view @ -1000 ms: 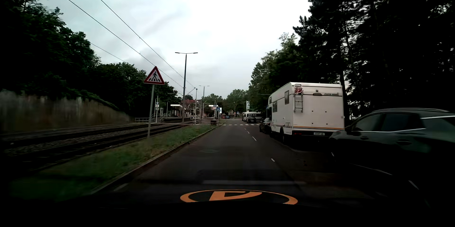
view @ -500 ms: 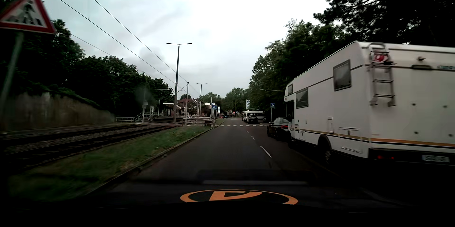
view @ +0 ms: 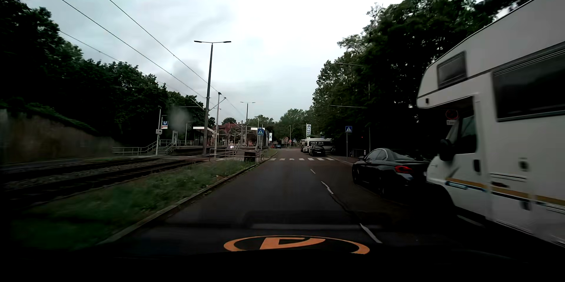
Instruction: Follow the waypoints while adhering to traffic rules and regulations
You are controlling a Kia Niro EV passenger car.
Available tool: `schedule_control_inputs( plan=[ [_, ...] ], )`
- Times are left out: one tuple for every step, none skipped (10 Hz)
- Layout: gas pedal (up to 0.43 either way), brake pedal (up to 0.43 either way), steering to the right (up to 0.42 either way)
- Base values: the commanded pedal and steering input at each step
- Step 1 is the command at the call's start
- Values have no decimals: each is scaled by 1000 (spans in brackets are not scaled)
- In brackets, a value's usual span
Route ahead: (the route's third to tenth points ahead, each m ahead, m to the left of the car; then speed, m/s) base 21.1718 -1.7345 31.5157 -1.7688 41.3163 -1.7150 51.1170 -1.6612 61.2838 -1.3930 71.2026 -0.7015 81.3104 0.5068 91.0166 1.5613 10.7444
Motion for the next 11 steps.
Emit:
schedule_control_inputs(
  plan=[
    [98, 0, 0],
    [98, 0, 0],
    [98, 0, 0],
    [98, 0, 0],
    [98, 0, 0],
    [98, 0, 0],
    [110, 0, 0],
    [110, 0, 0],
    [110, 0, 0],
    [110, 0, 0],
    [110, 0, 0]
  ],
)
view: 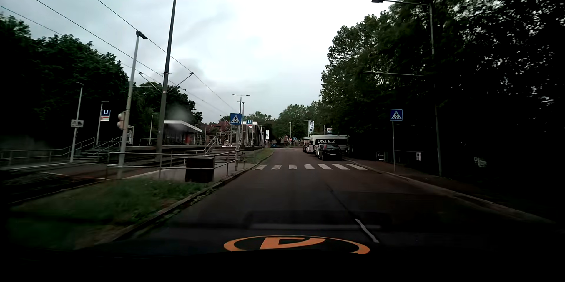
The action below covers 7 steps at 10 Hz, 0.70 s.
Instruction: Follow the waypoints while adhering to traffic rules and regulations
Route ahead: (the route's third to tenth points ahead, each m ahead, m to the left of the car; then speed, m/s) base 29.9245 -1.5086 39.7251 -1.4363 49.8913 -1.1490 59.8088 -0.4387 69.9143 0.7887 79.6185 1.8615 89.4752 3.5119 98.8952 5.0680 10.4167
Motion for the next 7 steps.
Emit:
schedule_control_inputs(
  plan=[
    [118, 0, 0],
    [118, 0, 0],
    [118, 0, 0],
    [118, 0, -2],
    [118, 0, -5],
    [118, 0, -7],
    [118, 0, -7]
  ],
)
